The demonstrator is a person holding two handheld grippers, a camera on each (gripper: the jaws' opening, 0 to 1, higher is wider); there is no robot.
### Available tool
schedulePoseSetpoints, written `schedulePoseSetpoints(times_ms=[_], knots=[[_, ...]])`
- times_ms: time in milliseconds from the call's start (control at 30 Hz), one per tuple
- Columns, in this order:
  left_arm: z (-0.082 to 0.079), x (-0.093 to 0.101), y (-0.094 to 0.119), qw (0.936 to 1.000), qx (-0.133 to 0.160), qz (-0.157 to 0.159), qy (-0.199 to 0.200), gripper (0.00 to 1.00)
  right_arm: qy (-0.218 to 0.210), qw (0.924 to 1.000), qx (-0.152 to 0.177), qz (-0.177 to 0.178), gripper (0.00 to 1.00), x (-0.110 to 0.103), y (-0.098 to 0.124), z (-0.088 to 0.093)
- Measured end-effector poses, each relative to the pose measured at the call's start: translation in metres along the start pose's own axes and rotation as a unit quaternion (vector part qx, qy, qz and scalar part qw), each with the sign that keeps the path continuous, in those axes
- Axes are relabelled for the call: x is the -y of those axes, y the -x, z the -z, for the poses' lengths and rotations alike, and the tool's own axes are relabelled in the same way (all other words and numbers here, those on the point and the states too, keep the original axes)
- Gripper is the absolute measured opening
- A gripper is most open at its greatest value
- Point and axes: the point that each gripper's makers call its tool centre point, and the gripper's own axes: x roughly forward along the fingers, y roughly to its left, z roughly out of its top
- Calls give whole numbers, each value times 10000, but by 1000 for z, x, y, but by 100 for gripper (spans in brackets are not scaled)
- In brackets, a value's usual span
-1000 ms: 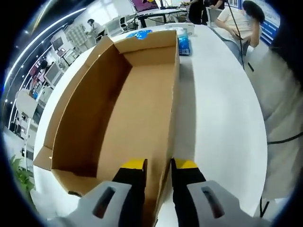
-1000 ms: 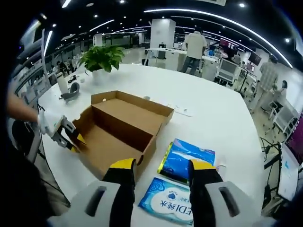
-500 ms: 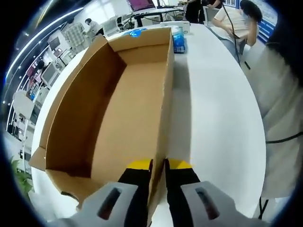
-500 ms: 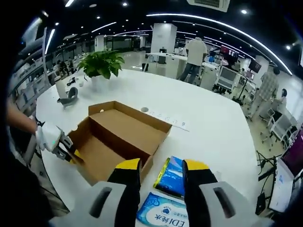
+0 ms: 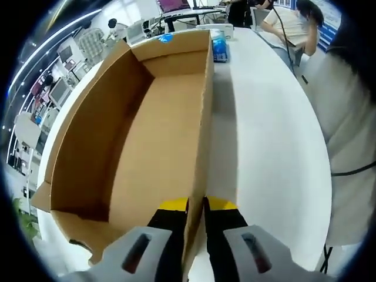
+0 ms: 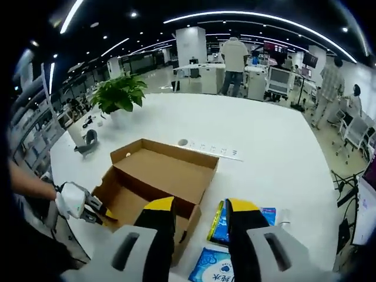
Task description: Operate the shoe box by opening the lid, removing the specified soft item, and placing it in the target area until the item is outside and the box remains undamaged.
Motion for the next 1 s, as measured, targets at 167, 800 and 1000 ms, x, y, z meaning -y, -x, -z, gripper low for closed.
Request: schedulePoseSetpoints(times_ms=[167,800,1000], knots=[[0,0,0,10000,5,8,5,8,217,9997,-69,44,28,0,-6,-11],[0,0,0,10000,-10,8,49,8,-340,9993,-153,-39,35,0,-38,-34],[0,0,0,10000,-32,17,78,8,-695,9974,-192,73,35,12,-51,-37]])
